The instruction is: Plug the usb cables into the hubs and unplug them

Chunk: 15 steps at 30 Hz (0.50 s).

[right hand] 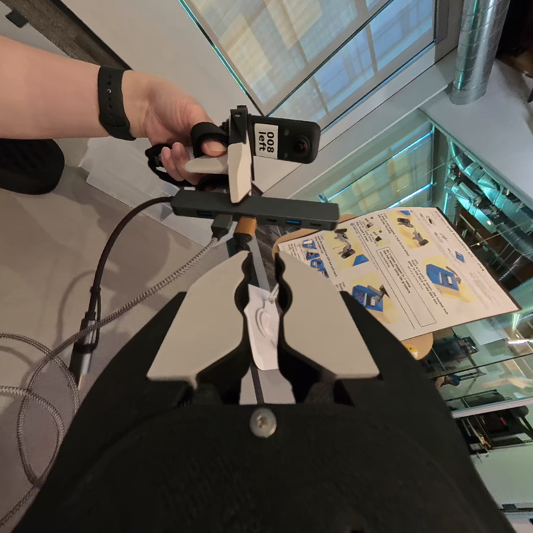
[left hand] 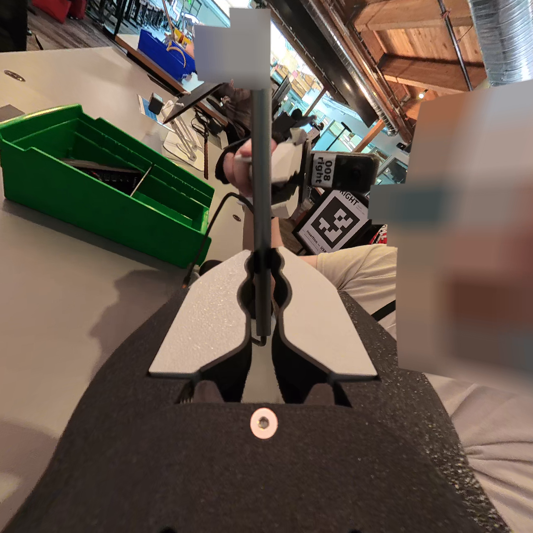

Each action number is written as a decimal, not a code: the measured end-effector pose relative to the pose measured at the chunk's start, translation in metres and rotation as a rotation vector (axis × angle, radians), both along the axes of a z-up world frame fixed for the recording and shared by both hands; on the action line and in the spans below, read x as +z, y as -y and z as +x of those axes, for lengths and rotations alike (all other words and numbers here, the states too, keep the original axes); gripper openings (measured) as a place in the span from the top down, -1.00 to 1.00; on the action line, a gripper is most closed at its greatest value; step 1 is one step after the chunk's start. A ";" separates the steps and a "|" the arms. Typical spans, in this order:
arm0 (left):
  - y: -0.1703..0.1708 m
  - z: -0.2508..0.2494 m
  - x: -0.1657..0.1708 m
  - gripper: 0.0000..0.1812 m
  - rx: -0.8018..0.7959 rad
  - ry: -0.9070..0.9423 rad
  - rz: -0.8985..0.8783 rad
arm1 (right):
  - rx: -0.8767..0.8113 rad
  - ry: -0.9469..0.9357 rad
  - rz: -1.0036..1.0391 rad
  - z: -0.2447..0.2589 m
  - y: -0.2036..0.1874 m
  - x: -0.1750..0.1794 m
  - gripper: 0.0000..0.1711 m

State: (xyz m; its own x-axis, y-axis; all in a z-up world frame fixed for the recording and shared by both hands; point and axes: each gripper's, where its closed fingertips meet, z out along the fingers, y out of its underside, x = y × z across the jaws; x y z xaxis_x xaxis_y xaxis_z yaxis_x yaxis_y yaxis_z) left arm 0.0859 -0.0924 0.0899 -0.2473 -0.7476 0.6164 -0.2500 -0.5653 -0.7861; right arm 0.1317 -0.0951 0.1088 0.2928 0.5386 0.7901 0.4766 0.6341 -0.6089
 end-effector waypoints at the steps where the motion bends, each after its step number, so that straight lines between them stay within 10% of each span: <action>1: 0.000 -0.004 -0.002 0.89 -0.004 -0.018 0.006 | 0.004 -0.006 0.001 0.001 0.001 0.001 0.75; 15: 0.018 -0.007 -0.076 0.89 -0.135 -0.429 0.141 | -0.105 0.368 0.155 -0.025 -0.003 -0.049 0.35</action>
